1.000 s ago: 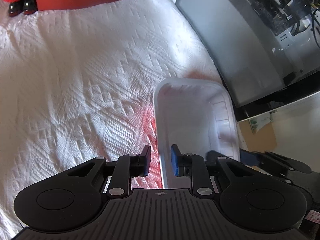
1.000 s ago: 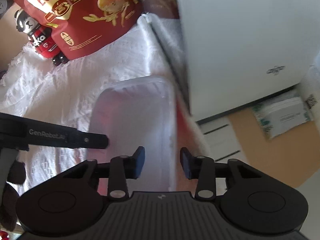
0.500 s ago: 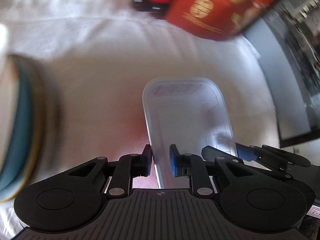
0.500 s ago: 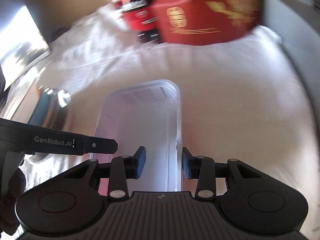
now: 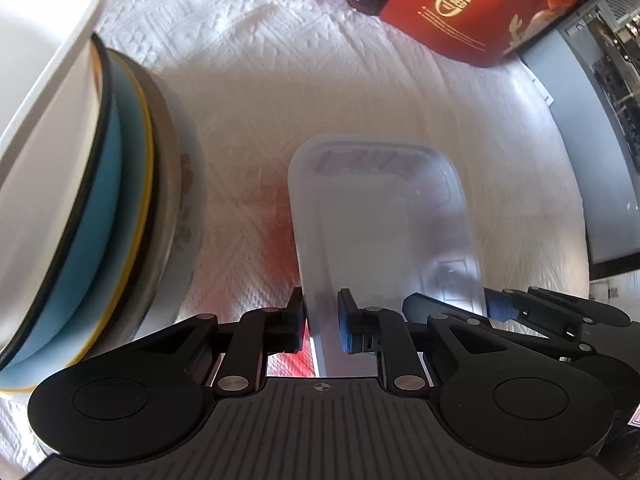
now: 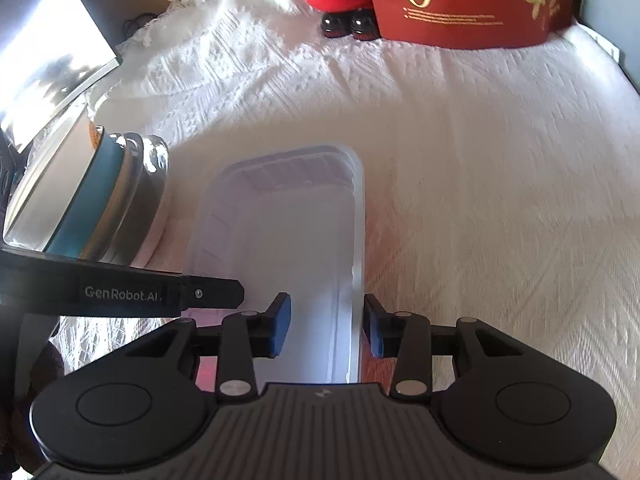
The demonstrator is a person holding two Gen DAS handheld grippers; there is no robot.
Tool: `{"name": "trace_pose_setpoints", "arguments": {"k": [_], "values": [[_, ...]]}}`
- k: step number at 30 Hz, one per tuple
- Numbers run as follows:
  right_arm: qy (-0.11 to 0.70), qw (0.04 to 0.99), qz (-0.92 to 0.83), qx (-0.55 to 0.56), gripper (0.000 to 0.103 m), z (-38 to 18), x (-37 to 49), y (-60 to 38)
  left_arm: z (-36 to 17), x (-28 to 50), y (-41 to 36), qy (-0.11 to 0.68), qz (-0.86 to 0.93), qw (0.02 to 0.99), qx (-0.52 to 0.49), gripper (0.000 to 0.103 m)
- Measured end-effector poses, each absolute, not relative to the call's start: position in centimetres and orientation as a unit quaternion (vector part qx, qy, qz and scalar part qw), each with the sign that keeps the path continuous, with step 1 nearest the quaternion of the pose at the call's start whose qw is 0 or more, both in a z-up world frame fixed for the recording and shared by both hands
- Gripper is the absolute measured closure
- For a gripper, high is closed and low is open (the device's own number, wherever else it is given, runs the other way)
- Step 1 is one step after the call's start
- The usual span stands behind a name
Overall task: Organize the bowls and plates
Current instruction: 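Lift the tray with both tools and carry it toward the bowl stack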
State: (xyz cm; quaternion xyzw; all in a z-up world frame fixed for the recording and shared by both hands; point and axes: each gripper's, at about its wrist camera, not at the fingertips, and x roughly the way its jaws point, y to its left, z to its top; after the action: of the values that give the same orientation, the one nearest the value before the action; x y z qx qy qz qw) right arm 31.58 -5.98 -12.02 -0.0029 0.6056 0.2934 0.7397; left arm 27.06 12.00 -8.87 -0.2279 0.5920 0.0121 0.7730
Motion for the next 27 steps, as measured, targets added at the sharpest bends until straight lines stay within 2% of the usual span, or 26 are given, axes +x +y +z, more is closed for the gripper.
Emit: {"name": "trace_pose_setpoints", "arguments": {"k": [23, 27], "values": [[0.603, 0.753, 0.263, 0.012, 0.063, -12.4, 32.1, -8.6, -8.9, 28.4, 9.7, 0.596, -0.009, 0.776, -0.206, 0.084], [0.598, 0.754, 0.270, -0.005, 0.062, -12.3, 31.7, -8.0, -8.9, 28.2, 9.8, 0.592, -0.005, 0.777, -0.216, 0.081]]}}
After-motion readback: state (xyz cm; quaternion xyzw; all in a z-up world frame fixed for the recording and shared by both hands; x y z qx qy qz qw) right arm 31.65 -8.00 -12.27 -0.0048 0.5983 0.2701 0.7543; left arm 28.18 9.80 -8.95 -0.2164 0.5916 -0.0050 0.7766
